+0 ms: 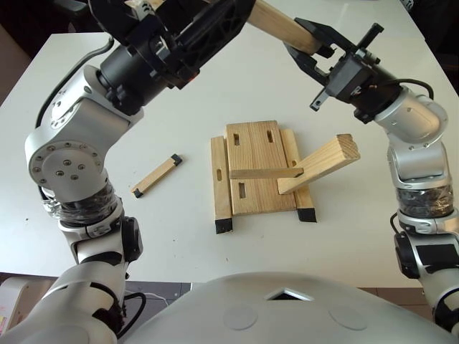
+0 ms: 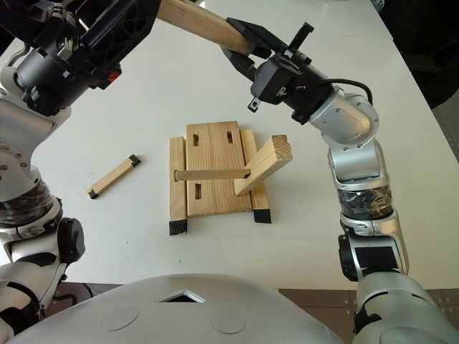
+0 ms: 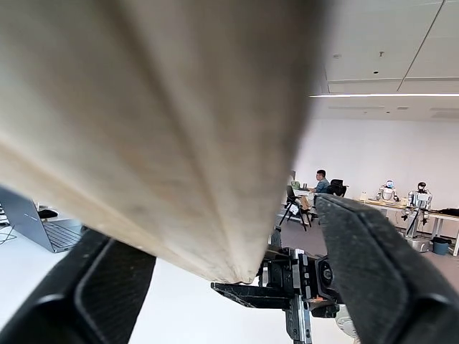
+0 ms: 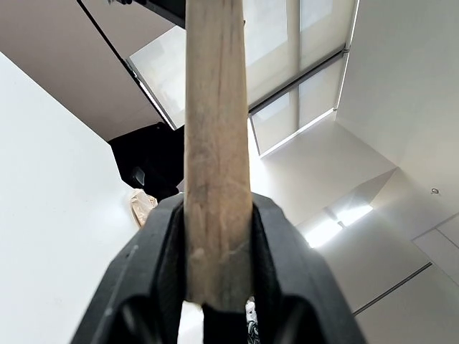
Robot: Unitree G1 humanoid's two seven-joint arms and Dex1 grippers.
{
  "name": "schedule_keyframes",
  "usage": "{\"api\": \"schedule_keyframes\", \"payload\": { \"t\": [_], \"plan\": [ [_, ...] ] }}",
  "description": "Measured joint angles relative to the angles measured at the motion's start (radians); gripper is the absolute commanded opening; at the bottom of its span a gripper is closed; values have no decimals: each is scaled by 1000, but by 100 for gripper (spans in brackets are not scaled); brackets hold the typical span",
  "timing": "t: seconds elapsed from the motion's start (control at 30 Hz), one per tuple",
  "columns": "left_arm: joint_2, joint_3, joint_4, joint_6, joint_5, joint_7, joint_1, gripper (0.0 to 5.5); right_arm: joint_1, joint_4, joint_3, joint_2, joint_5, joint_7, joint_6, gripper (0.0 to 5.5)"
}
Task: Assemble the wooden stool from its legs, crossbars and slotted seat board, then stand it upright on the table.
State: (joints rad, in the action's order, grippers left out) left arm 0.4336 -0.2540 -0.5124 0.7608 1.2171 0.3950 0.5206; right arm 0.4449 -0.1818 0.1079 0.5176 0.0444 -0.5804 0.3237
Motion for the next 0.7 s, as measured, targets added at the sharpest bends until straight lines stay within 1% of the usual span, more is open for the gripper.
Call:
{"api": "schedule_keyframes", "payload": {
  "t": [0.1, 0.13, 0.2, 0.57, 0.6, 0.7],
  "plan": [
    [16, 3, -1, -10, 0, 23, -1, 275, 0, 0, 2, -1, -18, -6, -7, 106],
    [27, 4, -1, -11, 0, 35, -1, 250, -1, 0, 2, -1, -24, -8, -10, 106],
    [39, 6, -2, -12, -2, 45, -2, 222, -1, 0, 3, 0, -24, -11, -9, 106],
    [47, 34, 18, -55, -66, 70, -21, 207, -7, 24, 8, 3, 20, 5, 18, 106],
    [47, 37, 20, -59, -68, 71, -21, 207, -7, 28, 8, 3, 44, 22, 34, 142],
    [47, 44, 39, -64, -78, 70, -21, 205, -7, 45, 14, 11, 144, 54, 93, 187]
  ]
}}
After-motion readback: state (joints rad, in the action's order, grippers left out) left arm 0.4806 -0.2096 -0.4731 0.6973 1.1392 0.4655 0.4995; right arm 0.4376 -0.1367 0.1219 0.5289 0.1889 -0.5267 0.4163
